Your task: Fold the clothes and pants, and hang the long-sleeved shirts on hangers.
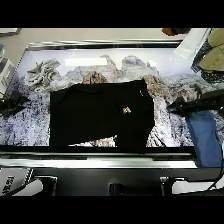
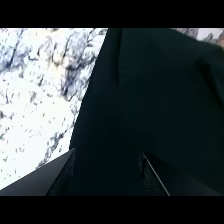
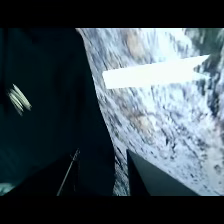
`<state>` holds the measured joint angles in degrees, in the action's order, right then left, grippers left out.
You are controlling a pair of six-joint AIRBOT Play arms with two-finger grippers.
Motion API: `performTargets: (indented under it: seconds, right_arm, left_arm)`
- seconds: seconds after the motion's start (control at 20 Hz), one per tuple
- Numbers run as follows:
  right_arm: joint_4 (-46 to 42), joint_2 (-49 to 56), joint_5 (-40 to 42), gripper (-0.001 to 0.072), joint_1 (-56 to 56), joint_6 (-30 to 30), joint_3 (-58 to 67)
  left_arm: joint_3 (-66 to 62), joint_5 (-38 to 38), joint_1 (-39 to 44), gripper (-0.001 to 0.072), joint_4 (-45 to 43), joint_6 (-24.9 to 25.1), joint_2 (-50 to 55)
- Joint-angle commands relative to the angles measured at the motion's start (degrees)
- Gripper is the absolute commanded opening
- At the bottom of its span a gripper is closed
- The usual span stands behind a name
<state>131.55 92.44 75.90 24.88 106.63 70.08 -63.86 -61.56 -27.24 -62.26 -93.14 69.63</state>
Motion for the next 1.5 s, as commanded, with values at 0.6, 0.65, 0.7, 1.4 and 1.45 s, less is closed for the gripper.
performTargets:
  seconds: [0.6, 0.65, 0.7, 1.4, 1.45]
  right_arm:
    - [4.8, 3.6, -4.7, 0.0340, -7.0, 7.8, -12.2]
    - [4.5, 3.7, -4.9, 0.0334, -8.1, 7.8, -12.3]
    - [4.5, 3.7, -5.2, 0.0275, -9.1, 7.6, -12.2]
    - [4.5, 2.6, -4.8, 0.0028, -9.8, 7.6, -12.2]
    - [4.5, 2.6, -4.8, 0.0028, -9.8, 7.6, -12.2]
  left_arm:
    - [3.1, -1.4, -1.3, 0.0470, -0.4, -2.5, -1.7]
    - [3.1, -1.4, -1.6, 0.0478, -0.6, -4.1, -1.7]
    - [3.1, -1.7, -1.9, 0.0478, -0.9, -4.5, -1.8]
    - [32.8, -7.4, -14.8, 0.0472, 1.0, 5.9, -10.0]
    - [34.0, -7.4, -14.8, 0.0472, 1.9, 7.0, -10.0]
